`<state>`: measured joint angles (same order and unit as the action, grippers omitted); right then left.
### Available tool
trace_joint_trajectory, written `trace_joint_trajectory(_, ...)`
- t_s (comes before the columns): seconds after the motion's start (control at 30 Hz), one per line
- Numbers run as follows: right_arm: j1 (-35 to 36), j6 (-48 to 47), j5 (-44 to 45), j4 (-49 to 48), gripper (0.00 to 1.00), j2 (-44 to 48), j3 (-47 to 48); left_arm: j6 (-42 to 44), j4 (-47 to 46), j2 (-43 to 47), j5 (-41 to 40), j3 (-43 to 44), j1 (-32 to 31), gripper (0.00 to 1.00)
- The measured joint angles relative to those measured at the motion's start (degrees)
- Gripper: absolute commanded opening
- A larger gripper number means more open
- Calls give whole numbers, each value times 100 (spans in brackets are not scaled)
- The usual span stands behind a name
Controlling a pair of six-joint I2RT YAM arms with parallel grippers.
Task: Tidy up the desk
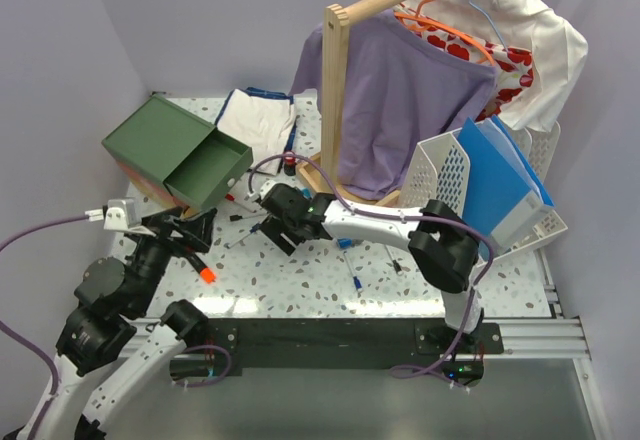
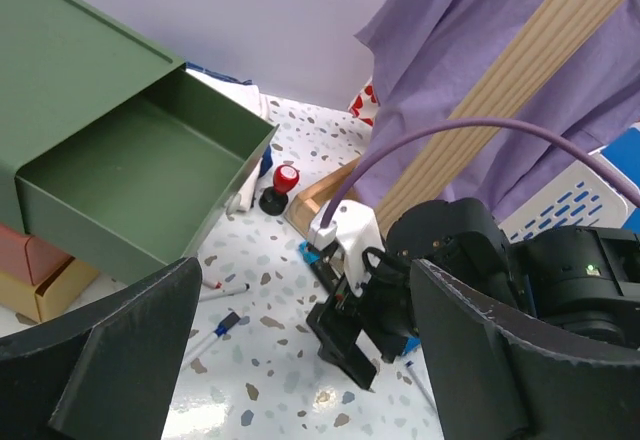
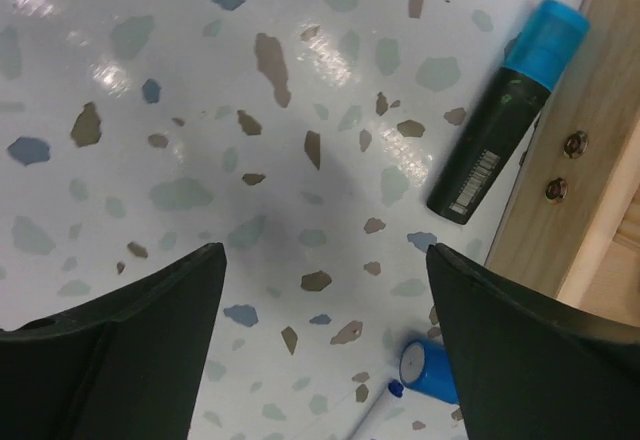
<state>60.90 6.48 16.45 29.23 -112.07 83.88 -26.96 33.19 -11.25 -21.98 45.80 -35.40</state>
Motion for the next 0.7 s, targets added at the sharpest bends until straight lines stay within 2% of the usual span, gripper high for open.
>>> trace_joint_trajectory(0.07,-94,116,76,-13,72,-85,35,2,87,46,-31,0,0,91)
trace_joint_trajectory(0.4,-654,254,214,-345,58,-365,90,22,210,175,-81,-24,0,92)
trace_joint_trajectory(0.7,-667,256,337,-573,56,-743,192,101,210,166,-35,-70,0,92)
